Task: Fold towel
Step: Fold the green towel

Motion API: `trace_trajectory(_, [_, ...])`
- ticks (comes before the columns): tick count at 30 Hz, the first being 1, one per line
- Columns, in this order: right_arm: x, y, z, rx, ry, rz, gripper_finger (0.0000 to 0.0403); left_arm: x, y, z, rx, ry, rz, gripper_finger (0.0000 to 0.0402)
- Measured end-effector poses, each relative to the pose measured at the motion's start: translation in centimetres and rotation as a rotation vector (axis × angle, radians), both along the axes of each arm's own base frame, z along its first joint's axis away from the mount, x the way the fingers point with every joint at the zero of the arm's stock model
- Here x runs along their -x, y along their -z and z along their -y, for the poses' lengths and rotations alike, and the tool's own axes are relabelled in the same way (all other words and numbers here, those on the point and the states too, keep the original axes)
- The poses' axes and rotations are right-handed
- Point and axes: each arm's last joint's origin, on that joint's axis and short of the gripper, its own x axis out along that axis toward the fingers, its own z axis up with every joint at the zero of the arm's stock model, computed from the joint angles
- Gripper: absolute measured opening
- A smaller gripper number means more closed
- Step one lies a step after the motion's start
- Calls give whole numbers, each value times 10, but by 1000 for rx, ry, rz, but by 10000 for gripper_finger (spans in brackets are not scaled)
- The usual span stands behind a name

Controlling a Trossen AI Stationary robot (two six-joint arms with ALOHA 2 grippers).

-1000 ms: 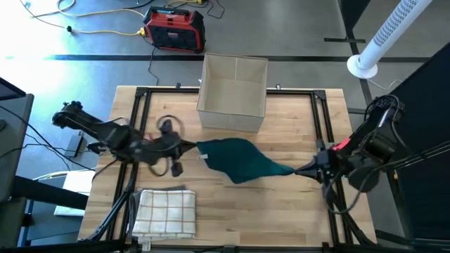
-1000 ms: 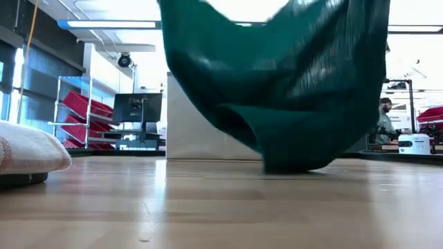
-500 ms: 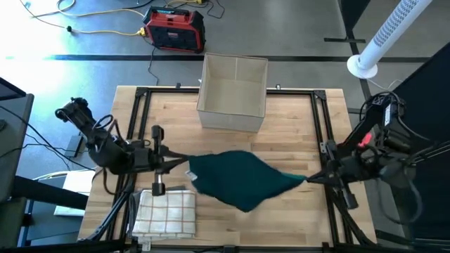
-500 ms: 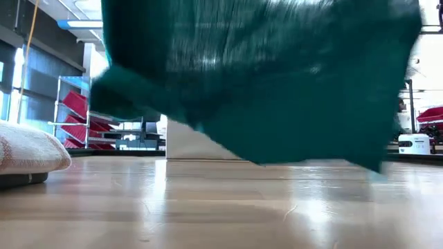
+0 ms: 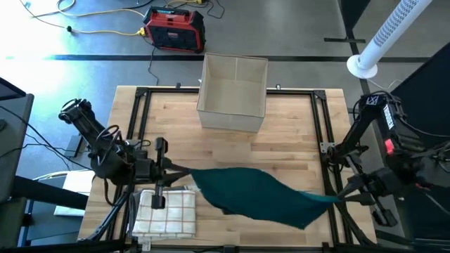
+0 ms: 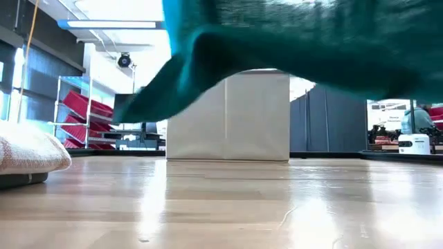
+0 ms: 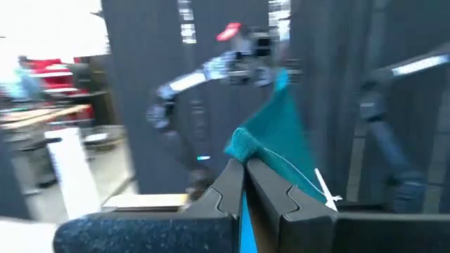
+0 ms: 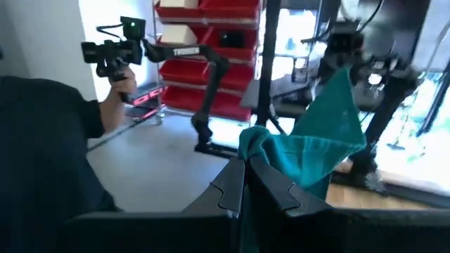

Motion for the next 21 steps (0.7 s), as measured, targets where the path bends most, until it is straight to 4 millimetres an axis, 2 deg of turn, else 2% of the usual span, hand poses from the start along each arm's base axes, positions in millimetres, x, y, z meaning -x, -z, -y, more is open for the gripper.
trace_trajectory(3, [1, 2, -4, 61, 59, 23, 0, -1, 7, -7, -34, -227, -76, 0])
trace_trajectory(5, [0, 6, -8, 88, 119, 25, 0, -4, 18, -13, -40, -320, -128, 0])
trace_trajectory(8, [-2, 10, -15, 132, 189, 34, 0, -11, 26, -17, 5, -228, -148, 0])
trace_trajectory(11, [-4, 10, -20, 217, 255, 66, 0, -17, 18, -15, -46, -21, -114, 0])
trace_trajectory(12, [-5, 10, -21, 256, 296, 75, 0, -18, 15, -14, -85, 0, -97, 0])
trace_trajectory(17, [-8, 13, -21, 388, 537, 85, 0, -28, 17, -21, -284, -198, -151, 0])
trace_trajectory(21, [-5, 8, -25, 279, 448, 86, 0, -29, 15, -22, -236, -141, -118, 0])
